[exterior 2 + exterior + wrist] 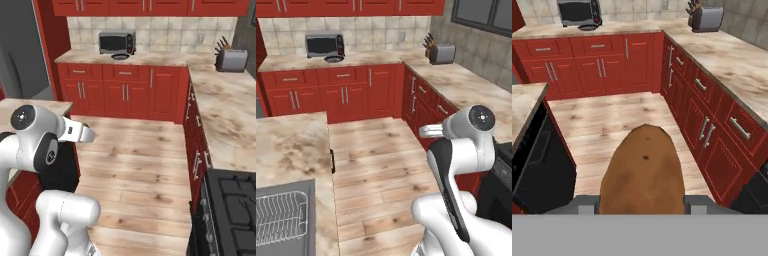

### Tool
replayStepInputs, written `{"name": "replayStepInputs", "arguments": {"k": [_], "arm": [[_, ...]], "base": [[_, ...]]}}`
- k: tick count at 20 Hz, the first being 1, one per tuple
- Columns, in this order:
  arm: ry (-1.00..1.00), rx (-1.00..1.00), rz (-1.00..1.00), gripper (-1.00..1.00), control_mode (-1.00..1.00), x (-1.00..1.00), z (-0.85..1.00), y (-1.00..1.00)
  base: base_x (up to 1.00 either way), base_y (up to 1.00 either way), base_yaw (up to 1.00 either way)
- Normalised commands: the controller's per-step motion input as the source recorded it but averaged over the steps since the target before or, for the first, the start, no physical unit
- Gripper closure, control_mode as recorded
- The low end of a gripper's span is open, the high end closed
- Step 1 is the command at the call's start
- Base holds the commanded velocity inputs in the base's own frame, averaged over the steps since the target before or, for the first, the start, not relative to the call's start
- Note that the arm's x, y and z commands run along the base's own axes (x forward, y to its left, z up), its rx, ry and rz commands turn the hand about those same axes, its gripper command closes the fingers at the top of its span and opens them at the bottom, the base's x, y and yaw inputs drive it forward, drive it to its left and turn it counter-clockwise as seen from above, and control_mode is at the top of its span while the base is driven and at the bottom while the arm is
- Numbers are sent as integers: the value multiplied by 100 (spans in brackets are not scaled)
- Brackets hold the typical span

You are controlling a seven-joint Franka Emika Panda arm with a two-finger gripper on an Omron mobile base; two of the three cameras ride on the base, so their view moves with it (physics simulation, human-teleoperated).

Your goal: Pick potato from the fridge and place it on the plate on the counter.

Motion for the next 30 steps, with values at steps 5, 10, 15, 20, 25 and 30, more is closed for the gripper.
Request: {"name": "replayStepInputs", "arguments": {"k": [5, 10, 15, 20, 25, 30], "arm": [[0, 0, 0, 100, 100, 0, 0, 0], [0, 0, 0, 100, 100, 0, 0, 0], [0, 0, 0, 100, 100, 0, 0, 0], [0, 0, 0, 100, 100, 0, 0, 0], [0, 0, 0, 100, 100, 0, 0, 0], [0, 0, 0, 100, 100, 0, 0, 0]], "base": [[72, -58, 27], [69, -56, 25], [70, -38, 22], [72, -32, 20], [72, -35, 21], [68, -40, 21]]}}
